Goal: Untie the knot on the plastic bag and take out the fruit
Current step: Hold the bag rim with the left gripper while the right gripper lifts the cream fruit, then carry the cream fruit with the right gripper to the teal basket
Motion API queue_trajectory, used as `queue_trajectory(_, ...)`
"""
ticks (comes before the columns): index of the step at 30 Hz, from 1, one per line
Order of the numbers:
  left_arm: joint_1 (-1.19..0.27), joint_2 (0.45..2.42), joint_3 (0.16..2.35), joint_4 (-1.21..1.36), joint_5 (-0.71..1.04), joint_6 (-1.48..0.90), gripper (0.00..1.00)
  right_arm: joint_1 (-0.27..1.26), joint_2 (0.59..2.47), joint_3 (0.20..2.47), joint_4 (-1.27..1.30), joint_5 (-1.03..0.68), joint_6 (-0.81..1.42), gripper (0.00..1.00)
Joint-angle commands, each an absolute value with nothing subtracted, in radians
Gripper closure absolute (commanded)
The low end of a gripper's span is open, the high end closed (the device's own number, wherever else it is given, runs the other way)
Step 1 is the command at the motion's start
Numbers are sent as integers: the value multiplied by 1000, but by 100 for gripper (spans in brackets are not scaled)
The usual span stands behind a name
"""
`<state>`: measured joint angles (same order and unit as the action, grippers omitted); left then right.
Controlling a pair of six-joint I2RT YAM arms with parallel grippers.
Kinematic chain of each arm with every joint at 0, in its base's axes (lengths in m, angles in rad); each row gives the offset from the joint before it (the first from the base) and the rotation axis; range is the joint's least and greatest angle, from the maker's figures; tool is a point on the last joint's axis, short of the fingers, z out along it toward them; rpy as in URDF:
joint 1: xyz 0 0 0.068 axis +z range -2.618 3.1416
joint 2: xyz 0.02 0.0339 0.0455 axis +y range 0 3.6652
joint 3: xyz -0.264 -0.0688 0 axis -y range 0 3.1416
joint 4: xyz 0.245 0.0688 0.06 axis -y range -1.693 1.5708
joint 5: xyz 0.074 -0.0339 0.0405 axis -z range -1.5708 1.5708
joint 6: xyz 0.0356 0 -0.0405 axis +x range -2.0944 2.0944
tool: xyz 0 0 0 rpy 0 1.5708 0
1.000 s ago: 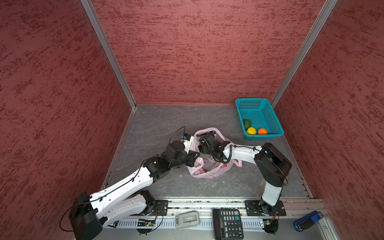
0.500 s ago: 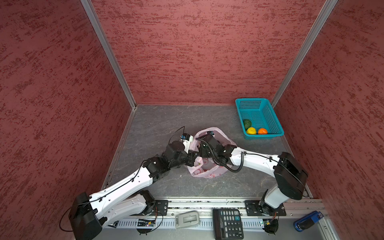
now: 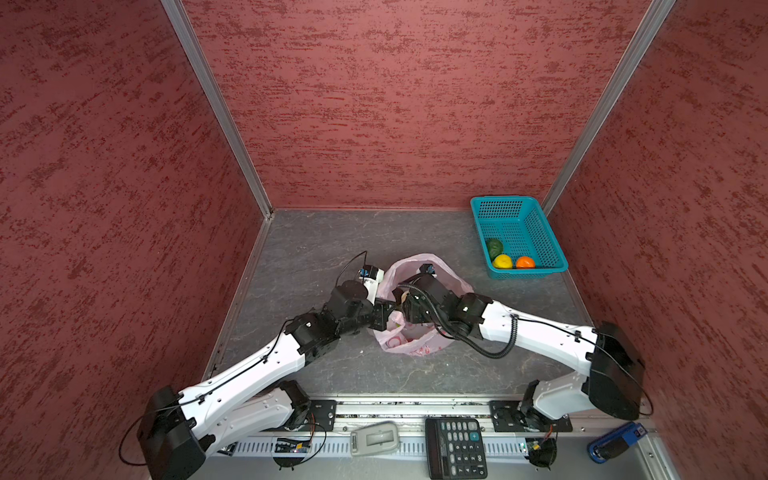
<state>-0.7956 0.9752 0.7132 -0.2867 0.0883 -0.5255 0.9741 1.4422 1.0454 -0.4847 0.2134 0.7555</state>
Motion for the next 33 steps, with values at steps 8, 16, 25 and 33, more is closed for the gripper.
queue_trajectory(8,-786,979,713,-259,101,-515,100,1002,1336,1139,-591,190,807,56)
queue_trajectory(16,-784,977,713,-257,100,-517,100,998,1266,1243,-697,218,806,56)
queue_trajectory(25,-783,970,708,-262,96,-518,100,830,1175,1306,-744,207,759,57)
queue_trajectory(33,-785,973,708,-264,97,-518,100,484,1162,1308,-713,129,628,58)
